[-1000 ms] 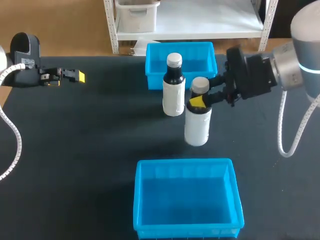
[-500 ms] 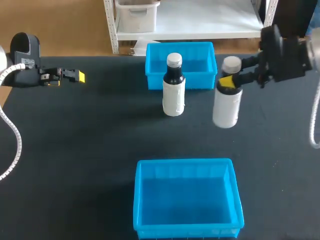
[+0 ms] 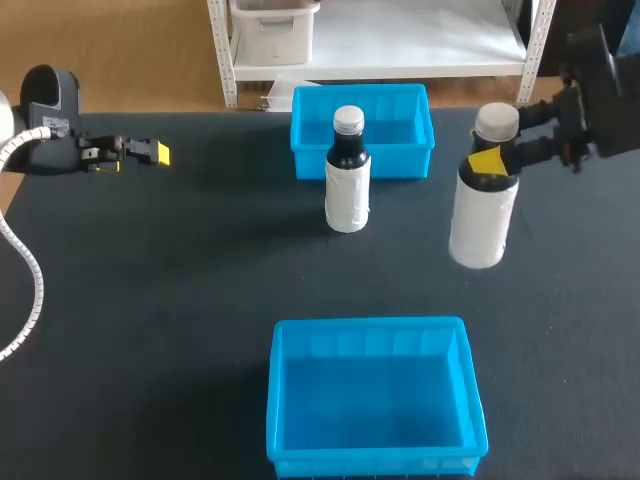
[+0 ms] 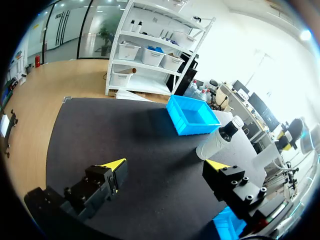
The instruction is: Pick up the bottle, and place it in the far bin if it is heavy, or in the near bin if it is light.
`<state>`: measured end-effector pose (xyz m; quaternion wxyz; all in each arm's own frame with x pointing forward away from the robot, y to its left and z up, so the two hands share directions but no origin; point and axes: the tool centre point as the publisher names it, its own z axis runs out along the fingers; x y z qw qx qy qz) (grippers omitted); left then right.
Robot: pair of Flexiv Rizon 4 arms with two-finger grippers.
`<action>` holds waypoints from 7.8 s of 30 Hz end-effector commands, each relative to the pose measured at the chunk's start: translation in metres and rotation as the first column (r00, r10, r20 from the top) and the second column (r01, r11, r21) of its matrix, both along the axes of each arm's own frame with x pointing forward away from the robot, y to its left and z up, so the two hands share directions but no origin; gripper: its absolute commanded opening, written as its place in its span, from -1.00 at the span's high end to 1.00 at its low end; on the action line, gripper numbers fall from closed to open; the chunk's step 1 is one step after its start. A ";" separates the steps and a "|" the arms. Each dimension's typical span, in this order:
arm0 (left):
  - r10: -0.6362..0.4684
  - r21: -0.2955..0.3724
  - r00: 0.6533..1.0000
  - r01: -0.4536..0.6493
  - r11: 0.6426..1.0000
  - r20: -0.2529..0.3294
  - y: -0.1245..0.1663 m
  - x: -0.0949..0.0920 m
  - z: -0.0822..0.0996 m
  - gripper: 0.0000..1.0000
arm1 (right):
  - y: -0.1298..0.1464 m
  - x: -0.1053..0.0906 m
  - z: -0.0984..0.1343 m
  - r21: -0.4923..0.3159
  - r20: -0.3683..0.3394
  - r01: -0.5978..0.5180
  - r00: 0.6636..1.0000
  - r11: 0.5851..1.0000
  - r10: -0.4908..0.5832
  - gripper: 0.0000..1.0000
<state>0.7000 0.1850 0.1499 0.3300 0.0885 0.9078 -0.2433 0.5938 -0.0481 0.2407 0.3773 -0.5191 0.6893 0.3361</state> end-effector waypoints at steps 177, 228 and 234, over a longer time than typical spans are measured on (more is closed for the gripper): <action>0.000 0.000 1.000 0.000 1.000 0.000 0.000 0.000 0.000 -1.00 | 0.132 0.170 -0.109 0.098 -0.004 -0.210 0.977 0.973 0.211 0.23; 0.000 0.000 1.000 0.000 1.000 0.000 0.000 0.000 0.000 -1.00 | -0.009 0.212 -0.014 0.011 0.053 0.109 0.993 0.994 -0.109 0.15; 0.000 0.000 1.000 0.000 1.000 0.000 0.000 0.000 0.000 -1.00 | -0.001 0.242 -0.007 0.013 0.076 0.112 0.991 0.994 -0.113 0.15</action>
